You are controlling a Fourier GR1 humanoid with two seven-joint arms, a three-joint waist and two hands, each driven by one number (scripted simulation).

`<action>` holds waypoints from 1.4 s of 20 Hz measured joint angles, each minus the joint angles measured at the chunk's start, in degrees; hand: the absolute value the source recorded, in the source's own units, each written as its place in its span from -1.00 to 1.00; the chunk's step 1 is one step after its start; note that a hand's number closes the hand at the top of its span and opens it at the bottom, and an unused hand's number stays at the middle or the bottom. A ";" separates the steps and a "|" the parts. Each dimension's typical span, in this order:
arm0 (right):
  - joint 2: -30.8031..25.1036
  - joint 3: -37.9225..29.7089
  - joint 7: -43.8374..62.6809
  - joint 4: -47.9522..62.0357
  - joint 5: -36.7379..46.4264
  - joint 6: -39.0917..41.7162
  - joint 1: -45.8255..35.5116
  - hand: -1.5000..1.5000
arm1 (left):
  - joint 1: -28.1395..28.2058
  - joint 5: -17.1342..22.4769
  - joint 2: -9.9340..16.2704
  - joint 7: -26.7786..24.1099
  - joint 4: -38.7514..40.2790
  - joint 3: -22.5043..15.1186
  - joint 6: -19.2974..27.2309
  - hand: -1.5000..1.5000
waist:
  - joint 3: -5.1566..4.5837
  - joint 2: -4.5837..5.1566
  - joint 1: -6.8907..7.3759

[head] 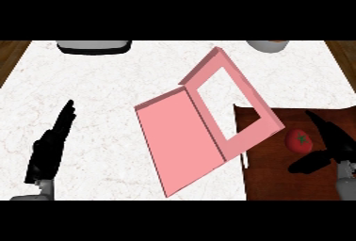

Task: Pick the tomato from the tray and place it in the cardboard box

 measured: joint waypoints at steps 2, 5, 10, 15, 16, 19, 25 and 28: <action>0.66 -0.58 -1.05 0.13 1.03 -0.09 0.67 -1.00 | 1.10 -0.09 0.12 0.85 -1.81 0.54 -0.82 0.00 | 0.02 0.00 0.00; 1.25 -2.19 -2.48 1.97 2.00 0.81 -0.26 -1.00 | 0.88 -1.04 -0.97 0.85 -1.58 0.69 -1.17 0.00 | 0.02 0.01 -0.01; 3.21 -2.57 -3.81 3.85 4.67 0.92 -0.28 -1.00 | 0.00 -1.75 -1.52 1.22 -1.78 1.79 -2.29 0.00 | 0.02 0.01 -0.01; 4.60 -2.99 -5.44 7.55 6.53 1.46 -1.68 1.00 | 0.96 -3.04 -3.06 -0.44 -0.92 1.88 -2.20 0.00 | 0.03 0.03 0.03; 5.20 -3.01 -4.84 7.88 6.63 1.84 -2.35 1.00 | 0.95 -2.94 -2.99 -0.02 -1.43 2.15 -2.52 0.00 | 0.01 0.03 0.04; 5.46 -3.62 -6.70 7.72 7.47 1.20 -2.04 1.00 | 2.01 -3.63 -3.74 -1.04 -1.20 2.13 -2.59 0.00 | -0.10 -0.06 0.02; 4.47 -2.34 -9.62 8.41 14.86 -5.62 -1.92 1.00 | -0.24 -3.35 -3.05 0.02 -0.32 3.36 -3.51 0.00 | -0.05 -0.02 0.00; 4.37 -2.42 -11.13 8.33 17.23 -8.33 -1.54 1.00 | -0.58 -3.72 -3.41 0.70 -0.64 3.25 -3.61 0.00 | -0.04 -0.02 -0.04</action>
